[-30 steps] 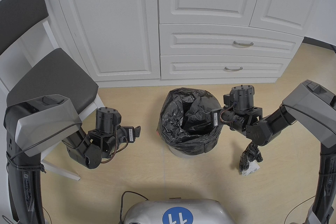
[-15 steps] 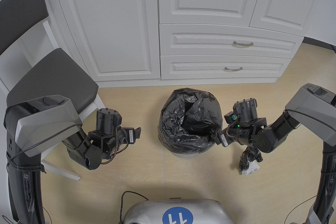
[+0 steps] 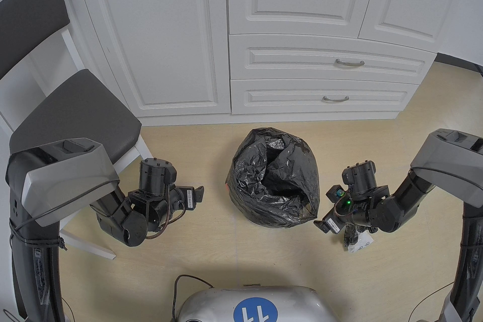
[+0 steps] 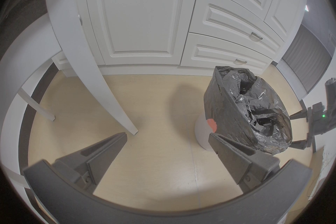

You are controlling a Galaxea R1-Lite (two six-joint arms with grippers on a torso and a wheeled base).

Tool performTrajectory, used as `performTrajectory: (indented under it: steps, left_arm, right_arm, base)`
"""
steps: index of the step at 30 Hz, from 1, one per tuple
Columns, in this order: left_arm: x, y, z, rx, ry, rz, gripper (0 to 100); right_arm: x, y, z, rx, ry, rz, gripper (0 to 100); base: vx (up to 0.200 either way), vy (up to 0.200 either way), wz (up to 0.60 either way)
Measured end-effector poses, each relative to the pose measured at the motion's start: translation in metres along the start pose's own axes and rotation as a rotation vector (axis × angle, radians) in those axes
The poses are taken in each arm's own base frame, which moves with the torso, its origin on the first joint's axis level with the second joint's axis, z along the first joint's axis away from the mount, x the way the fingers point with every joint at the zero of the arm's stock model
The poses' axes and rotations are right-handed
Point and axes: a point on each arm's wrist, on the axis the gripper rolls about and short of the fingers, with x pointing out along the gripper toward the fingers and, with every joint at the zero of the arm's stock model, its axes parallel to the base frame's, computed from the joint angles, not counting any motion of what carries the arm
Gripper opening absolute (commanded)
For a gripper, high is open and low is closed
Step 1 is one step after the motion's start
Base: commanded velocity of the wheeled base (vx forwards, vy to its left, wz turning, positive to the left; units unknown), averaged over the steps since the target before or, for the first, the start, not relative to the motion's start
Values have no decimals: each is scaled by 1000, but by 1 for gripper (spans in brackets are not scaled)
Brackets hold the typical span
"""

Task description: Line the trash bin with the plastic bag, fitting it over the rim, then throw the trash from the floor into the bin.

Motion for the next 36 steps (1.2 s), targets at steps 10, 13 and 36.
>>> performTrajectory:
  steps: [10,13,36]
  left_arm:
    - [-1,-2,-1,2,4,-4,100]
    - [-1,-2,-1,2,2,-5,100]
    - [-9,-7,-1,5,-26,-27,100]
  right_arm:
    - [37,11,-8,45,17,5,100]
    - [27,10,-6,44,9,9,100]
    - [-19,-10,31,198,-191,32,100]
  base:
    - [0,0,0]
    - [0,0,0]
    - [0,0,0]
